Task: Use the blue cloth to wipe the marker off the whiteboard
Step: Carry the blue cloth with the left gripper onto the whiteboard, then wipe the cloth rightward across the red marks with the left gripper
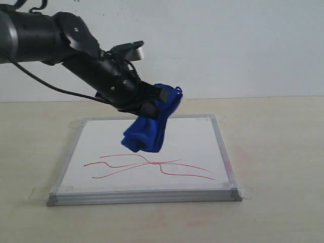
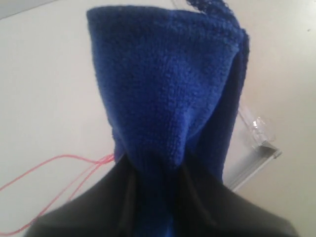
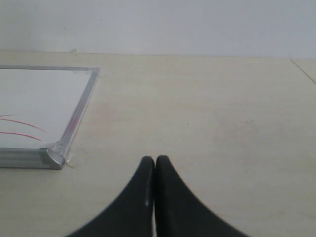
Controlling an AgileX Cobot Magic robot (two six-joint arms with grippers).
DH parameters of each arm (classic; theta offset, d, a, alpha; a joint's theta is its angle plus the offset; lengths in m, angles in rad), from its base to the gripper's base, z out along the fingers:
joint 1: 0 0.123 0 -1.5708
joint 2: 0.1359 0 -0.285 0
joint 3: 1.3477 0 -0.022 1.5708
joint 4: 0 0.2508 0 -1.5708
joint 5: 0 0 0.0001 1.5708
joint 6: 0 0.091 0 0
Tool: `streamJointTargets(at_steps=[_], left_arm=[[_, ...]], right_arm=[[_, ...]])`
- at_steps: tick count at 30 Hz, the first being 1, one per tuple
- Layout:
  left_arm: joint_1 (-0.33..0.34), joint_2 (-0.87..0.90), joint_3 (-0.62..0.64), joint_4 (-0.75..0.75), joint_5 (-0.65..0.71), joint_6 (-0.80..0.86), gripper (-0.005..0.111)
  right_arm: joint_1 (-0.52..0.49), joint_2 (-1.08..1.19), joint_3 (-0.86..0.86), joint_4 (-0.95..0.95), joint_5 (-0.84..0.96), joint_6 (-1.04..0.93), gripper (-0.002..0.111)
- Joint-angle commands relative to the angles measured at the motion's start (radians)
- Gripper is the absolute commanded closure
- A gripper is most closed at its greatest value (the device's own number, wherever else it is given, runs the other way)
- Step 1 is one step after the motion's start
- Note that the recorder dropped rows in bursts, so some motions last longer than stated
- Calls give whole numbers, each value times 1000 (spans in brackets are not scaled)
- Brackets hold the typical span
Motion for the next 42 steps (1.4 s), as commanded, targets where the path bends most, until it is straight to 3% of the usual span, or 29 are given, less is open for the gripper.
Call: streamJointTargets(at_steps=[1,11,29,42], left_arm=[[-71,84,-102,24,36,-24,103],[-161,270,-241,135,98,-24,103],[-203,409,-268,106,71,-69,103],[-363,427,-312,103,56,-50,103]], right_arm=[[-6,-4,0,3,-4,-3,108],[-6,-4,0,3,-4,-3,108],[-6,-4,0,3,-4,-3,108],[-6,-4,0,3,-4,-3,108]])
